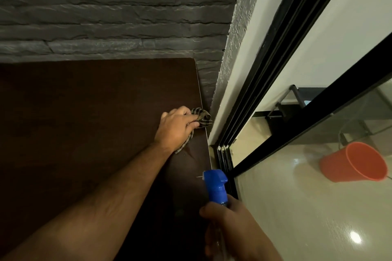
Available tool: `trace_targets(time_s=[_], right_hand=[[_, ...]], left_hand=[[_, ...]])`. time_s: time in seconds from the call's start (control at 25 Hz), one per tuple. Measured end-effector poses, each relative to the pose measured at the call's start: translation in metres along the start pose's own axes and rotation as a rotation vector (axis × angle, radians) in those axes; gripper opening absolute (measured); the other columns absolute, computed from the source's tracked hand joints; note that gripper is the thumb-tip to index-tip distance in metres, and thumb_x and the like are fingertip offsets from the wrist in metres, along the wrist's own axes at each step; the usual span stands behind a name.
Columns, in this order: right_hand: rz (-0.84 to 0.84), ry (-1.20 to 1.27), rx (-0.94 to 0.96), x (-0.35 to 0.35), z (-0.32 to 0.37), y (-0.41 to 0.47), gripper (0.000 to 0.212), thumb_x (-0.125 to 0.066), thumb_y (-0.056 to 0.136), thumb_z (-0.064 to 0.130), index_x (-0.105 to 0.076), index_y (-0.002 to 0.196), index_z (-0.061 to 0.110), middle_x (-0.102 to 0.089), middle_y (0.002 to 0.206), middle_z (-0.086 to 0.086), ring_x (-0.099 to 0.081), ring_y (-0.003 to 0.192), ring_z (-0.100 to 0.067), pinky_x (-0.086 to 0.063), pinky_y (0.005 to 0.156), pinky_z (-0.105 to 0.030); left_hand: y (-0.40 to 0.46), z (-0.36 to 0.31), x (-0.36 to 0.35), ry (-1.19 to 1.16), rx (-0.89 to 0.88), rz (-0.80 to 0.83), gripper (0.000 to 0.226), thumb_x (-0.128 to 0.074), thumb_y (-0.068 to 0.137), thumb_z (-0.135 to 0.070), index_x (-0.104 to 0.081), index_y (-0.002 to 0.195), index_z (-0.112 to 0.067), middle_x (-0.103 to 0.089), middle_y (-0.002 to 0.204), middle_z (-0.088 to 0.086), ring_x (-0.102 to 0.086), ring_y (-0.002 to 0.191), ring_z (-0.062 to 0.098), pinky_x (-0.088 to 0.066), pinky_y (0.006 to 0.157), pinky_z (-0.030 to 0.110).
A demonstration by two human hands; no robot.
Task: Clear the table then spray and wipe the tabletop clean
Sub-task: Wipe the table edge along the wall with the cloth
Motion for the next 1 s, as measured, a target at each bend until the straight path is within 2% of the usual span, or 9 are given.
trace_targets(time_s=[0.2, 0.4, 0.48, 0.56, 0.64, 0.68, 0.76, 0.88, 1.0], right_hand=[[-0.007, -0.038, 0.104, 0.006, 0.007, -0.016, 0.025, -0.065, 0.08, 0.013, -0.053, 0.102, 0.017, -0.059, 0.061, -0.018, -0.056, 0.049, -0.03, -0.048, 0.058, -0.038], [-0.031, 0.021, 0.141, 0.012, 0.007, -0.015, 0.023, -0.063, 0.081, 0.011, -0.053, 0.102, 0.013, -0.057, 0.057, -0.02, -0.055, 0.047, -0.03, -0.044, 0.058, -0.039], [-0.007, 0.049, 0.14, 0.011, 0.004, -0.013, 0.026, -0.066, 0.08, 0.012, -0.054, 0.103, 0.016, -0.058, 0.057, -0.017, -0.055, 0.047, -0.03, -0.046, 0.058, -0.039], [0.013, 0.067, 0.141, 0.006, -0.001, -0.012, 0.029, -0.068, 0.079, 0.014, -0.054, 0.103, 0.021, -0.059, 0.058, -0.015, -0.056, 0.048, -0.027, -0.048, 0.056, -0.037], [0.007, 0.087, 0.149, 0.004, -0.005, -0.01, 0.03, -0.069, 0.077, 0.018, -0.054, 0.103, 0.023, -0.058, 0.058, -0.014, -0.056, 0.048, -0.027, -0.049, 0.054, -0.035], [-0.002, 0.099, 0.149, 0.003, -0.008, -0.009, 0.03, -0.069, 0.077, 0.019, -0.054, 0.103, 0.023, -0.058, 0.059, -0.015, -0.056, 0.048, -0.028, -0.048, 0.053, -0.035], [-0.018, 0.103, 0.163, -0.001, -0.009, -0.012, 0.029, -0.067, 0.077, 0.019, -0.056, 0.103, 0.02, -0.057, 0.059, -0.018, -0.055, 0.048, -0.03, -0.046, 0.055, -0.038], [-0.042, 0.132, 0.187, -0.006, -0.005, -0.017, 0.021, -0.063, 0.082, 0.012, -0.057, 0.102, 0.015, -0.056, 0.059, -0.02, -0.053, 0.048, -0.03, -0.045, 0.052, -0.036], [-0.073, 0.167, 0.199, -0.009, -0.004, -0.015, 0.021, -0.062, 0.083, 0.012, -0.055, 0.103, 0.017, -0.059, 0.058, -0.013, -0.053, 0.048, -0.027, -0.047, 0.044, -0.029]], left_hand=[[-0.034, -0.02, 0.002, -0.021, 0.009, 0.029, 0.027, -0.055, 0.092, -0.04, -0.065, 0.116, -0.034, -0.052, 0.103, -0.012, -0.05, 0.096, 0.012, -0.036, 0.084, 0.035], [-0.118, -0.023, 0.008, -0.021, -0.286, 0.151, 0.027, -0.046, 0.09, -0.048, -0.06, 0.113, -0.042, -0.045, 0.101, -0.021, -0.046, 0.089, 0.003, -0.031, 0.074, 0.028], [-0.097, 0.002, 0.017, 0.017, -0.215, 0.11, 0.025, -0.051, 0.091, -0.043, -0.062, 0.114, -0.041, -0.049, 0.103, -0.018, -0.051, 0.093, 0.008, -0.031, 0.076, 0.03], [-0.045, 0.017, 0.019, 0.059, -0.004, 0.025, 0.026, -0.055, 0.093, -0.037, -0.064, 0.116, -0.034, -0.054, 0.105, -0.009, -0.053, 0.099, 0.017, -0.033, 0.08, 0.035], [-0.017, -0.004, 0.009, 0.056, 0.075, 0.023, 0.027, -0.054, 0.093, -0.037, -0.064, 0.118, -0.031, -0.055, 0.106, -0.005, -0.051, 0.101, 0.019, -0.032, 0.083, 0.036], [-0.022, -0.022, -0.001, 0.03, 0.026, 0.05, 0.028, -0.053, 0.093, -0.039, -0.063, 0.117, -0.033, -0.054, 0.105, -0.007, -0.05, 0.098, 0.017, -0.032, 0.081, 0.033], [-0.069, -0.05, -0.015, -0.007, -0.226, 0.153, 0.028, -0.048, 0.091, -0.044, -0.061, 0.114, -0.037, -0.05, 0.103, -0.013, -0.048, 0.093, 0.01, -0.027, 0.075, 0.03], [-0.115, -0.026, 0.007, -0.005, -0.417, 0.197, 0.027, -0.048, 0.09, -0.044, -0.061, 0.113, -0.039, -0.052, 0.105, -0.012, -0.052, 0.092, 0.011, -0.033, 0.074, 0.033], [-0.038, 0.016, 0.02, 0.101, -0.124, 0.132, 0.027, -0.056, 0.092, -0.035, -0.065, 0.118, -0.031, -0.057, 0.11, -0.001, -0.055, 0.103, 0.023, -0.035, 0.085, 0.042]])
Point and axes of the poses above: each hand's wrist, its own y-axis towards the middle knuckle, its own x-axis out of the back of the hand, z = x × y, the point moved 10 cm from there along y, towards the middle knuckle
